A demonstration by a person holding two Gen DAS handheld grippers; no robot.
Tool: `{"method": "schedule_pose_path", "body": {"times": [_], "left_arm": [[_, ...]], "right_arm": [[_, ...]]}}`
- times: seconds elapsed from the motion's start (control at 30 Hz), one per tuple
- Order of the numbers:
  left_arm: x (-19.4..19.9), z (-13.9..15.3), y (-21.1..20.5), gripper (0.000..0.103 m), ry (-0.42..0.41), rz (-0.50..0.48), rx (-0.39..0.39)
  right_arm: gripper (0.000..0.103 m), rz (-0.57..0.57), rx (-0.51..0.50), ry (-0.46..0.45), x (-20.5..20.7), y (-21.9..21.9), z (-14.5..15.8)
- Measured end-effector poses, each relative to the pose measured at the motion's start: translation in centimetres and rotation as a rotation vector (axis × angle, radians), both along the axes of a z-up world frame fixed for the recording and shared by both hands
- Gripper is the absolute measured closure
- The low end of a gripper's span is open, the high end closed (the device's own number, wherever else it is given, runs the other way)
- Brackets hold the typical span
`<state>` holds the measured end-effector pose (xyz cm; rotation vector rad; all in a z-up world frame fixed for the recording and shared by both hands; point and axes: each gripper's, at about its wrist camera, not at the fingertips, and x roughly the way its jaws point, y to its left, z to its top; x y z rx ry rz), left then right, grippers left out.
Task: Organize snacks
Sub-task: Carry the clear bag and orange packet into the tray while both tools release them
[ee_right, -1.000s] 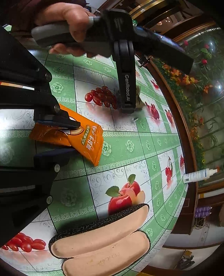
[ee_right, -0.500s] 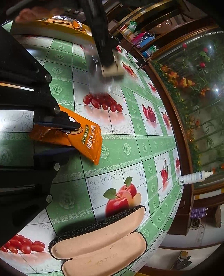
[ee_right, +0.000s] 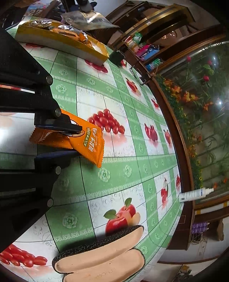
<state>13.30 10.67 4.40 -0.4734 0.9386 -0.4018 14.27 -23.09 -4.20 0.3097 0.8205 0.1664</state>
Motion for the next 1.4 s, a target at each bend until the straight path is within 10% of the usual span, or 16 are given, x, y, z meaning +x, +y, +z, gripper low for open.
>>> {"method": "schedule_pose_path", "body": {"times": [0.17,0.27,0.53,0.6,0.67,0.73,1.13,1.4], "left_arm": [[-4.0,0.4,5.1,0.057,-0.048,0.123,0.109],[-6.3,0.6,7.7,0.092,-0.073,0.176,0.173],[-8.4,-2.7,12.3,0.092,-0.019,0.261,0.209],[-8.8,-2.9,12.7,0.084,-0.024,0.274,0.217],[-9.3,-2.9,13.2,0.042,-0.032,0.299,0.216],[-10.4,-2.5,13.7,0.028,-0.068,0.349,0.224],[-13.1,-1.1,13.8,0.012,-0.170,0.522,0.644],[-13.5,-1.3,13.1,0.011,-0.174,0.501,0.675]], "right_arm": [[0.081,0.054,0.055,0.006,-1.0,2.6,1.5],[0.081,0.125,0.051,-0.004,-1.5,5.9,2.8],[0.081,0.313,0.065,0.011,-1.4,16.7,4.4],[0.081,0.356,0.075,0.013,-1.5,19.4,4.7],[0.081,0.388,0.076,0.006,-1.6,21.5,5.2],[0.081,0.412,0.046,-0.003,-1.3,24.0,5.7],[0.080,0.489,-0.046,0.102,4.5,34.6,3.0],[0.052,0.456,-0.068,0.017,2.1,32.5,5.8]]}}
